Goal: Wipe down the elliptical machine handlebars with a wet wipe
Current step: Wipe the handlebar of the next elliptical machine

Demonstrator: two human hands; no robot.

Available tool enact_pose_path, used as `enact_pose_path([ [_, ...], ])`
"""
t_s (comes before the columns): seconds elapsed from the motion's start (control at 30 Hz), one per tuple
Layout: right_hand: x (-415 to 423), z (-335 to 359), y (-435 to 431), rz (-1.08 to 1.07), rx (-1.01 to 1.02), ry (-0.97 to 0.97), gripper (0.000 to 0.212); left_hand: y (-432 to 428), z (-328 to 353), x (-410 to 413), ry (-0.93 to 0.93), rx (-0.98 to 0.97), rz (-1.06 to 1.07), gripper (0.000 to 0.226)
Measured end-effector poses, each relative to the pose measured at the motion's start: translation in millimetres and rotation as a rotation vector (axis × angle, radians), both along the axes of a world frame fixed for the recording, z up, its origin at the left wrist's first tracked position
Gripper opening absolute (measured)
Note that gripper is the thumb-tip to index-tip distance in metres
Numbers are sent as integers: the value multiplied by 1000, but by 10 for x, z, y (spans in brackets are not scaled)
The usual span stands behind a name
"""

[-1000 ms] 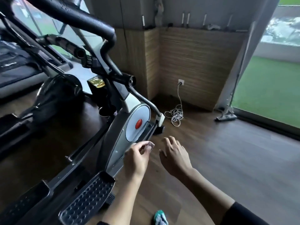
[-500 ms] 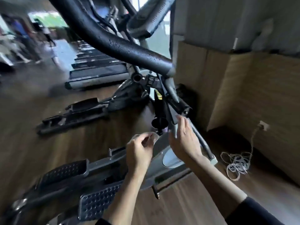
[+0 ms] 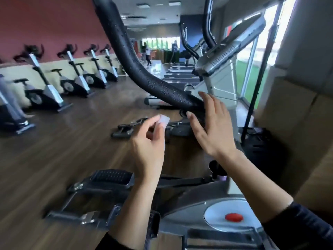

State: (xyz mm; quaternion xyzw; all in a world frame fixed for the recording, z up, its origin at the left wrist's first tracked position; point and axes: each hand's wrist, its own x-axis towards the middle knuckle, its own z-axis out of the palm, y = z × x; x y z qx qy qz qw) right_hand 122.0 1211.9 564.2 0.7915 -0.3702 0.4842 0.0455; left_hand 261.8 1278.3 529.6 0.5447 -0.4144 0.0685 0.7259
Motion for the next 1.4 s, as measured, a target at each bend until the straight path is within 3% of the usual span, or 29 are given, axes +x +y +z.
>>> enact_pose_path([
  [0.23, 376, 453, -164, 211, -61, 42, 50, -133, 620, 197, -3, -223, 274, 19],
  [0.5, 572, 617, -260, 255, -99, 116, 49, -391, 1026, 409, -9, -236, 414, 21],
  [0.63, 632, 699, -295, 264, -55, 157, 49, -471, 1064, 465, 20, -190, 424, 25],
  [0.83, 808, 925, -385, 468, 75, 154, 48, -483, 1288, 568, -28, -245, 445, 23],
  [1.03, 996, 1078, -536, 607, 143, 154, 53, -424, 1258, 645, -178, -174, 482, 22],
  [1.4, 1203, 1392, -712, 868, 182, 65, 52, -568, 1446, 867, -86, -311, 419, 20],
])
